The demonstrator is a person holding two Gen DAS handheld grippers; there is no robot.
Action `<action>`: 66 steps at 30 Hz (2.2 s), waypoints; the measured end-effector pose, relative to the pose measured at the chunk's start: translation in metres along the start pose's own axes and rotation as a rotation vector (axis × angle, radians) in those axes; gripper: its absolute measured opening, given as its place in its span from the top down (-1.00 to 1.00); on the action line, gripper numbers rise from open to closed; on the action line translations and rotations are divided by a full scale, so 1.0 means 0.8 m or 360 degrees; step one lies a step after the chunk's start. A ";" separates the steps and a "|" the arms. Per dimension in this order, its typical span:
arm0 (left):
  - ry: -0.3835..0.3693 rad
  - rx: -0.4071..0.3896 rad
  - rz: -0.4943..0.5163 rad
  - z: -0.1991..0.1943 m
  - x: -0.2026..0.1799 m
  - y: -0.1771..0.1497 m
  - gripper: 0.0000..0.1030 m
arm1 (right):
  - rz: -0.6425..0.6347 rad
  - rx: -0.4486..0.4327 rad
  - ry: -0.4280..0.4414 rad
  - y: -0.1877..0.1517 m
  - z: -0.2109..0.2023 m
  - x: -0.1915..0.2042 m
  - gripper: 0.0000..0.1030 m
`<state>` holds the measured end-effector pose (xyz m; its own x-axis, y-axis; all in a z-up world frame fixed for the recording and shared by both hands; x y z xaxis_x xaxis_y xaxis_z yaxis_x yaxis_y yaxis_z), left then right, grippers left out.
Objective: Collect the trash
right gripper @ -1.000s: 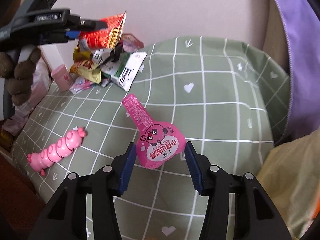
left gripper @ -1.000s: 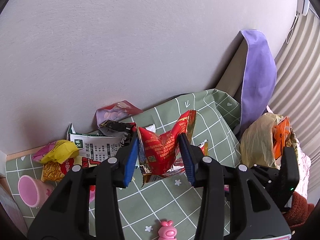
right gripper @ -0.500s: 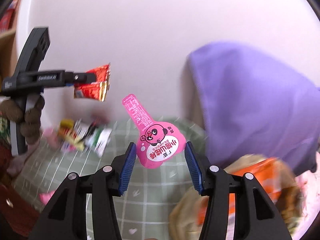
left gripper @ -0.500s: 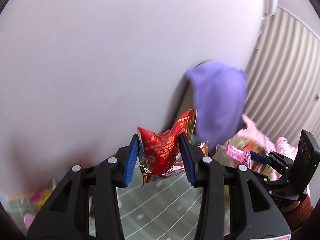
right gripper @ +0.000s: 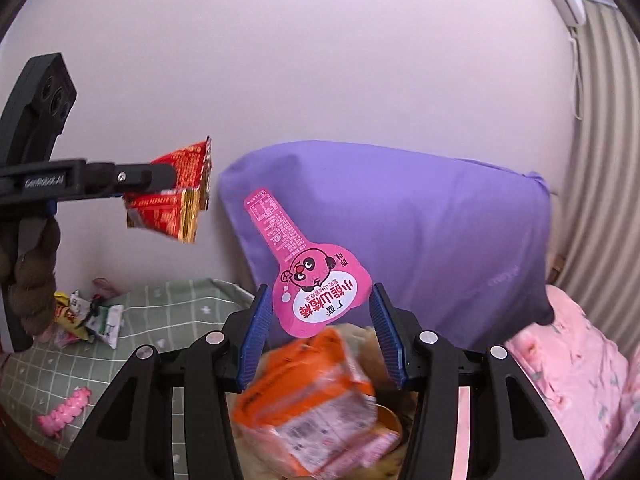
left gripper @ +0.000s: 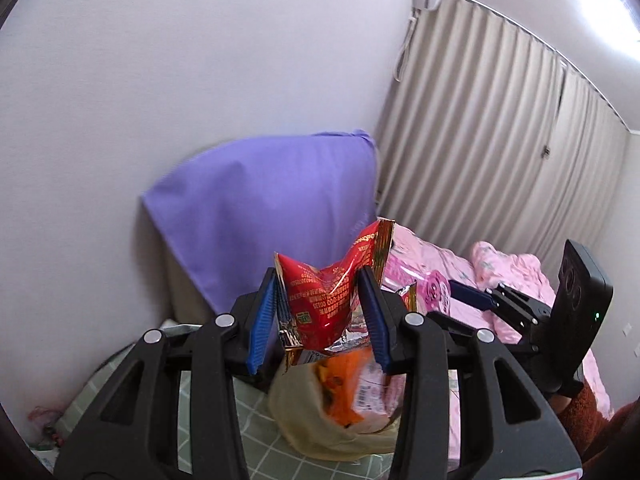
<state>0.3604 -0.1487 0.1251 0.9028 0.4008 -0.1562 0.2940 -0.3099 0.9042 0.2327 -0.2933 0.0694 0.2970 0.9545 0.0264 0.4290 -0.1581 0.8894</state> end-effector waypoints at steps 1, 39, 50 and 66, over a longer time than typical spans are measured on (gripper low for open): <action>-0.0032 0.0011 0.0002 0.010 -0.009 -0.002 0.26 | 0.0018 0.0000 -0.0026 -0.001 -0.002 -0.009 0.08; -0.0190 0.0686 0.0120 0.208 -0.058 -0.160 0.29 | 0.0281 0.0309 -0.0227 -0.091 0.025 -0.104 0.08; -0.0245 0.0627 0.0009 0.186 -0.033 -0.166 0.16 | 0.0265 0.0361 -0.0210 -0.095 0.039 -0.094 0.07; -0.0048 0.0433 -0.0036 0.072 0.015 -0.126 -0.31 | 0.0261 0.0231 -0.0091 -0.078 0.019 -0.077 -0.17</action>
<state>0.3598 -0.1620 0.0091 0.9028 0.3856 -0.1905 0.3839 -0.5231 0.7609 0.2010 -0.3463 0.0055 0.4192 0.8977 0.1356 0.4880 -0.3487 0.8002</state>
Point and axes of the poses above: each gripper's, at about its wrist camera, not at the fingertips, and z roughly the way its jaws point, x to its left, y to its top, the point moved 2 cm from there along z, roughly the way its jaws point, and after that the axes turned 9 degrees about z, right-handed, at the moved point
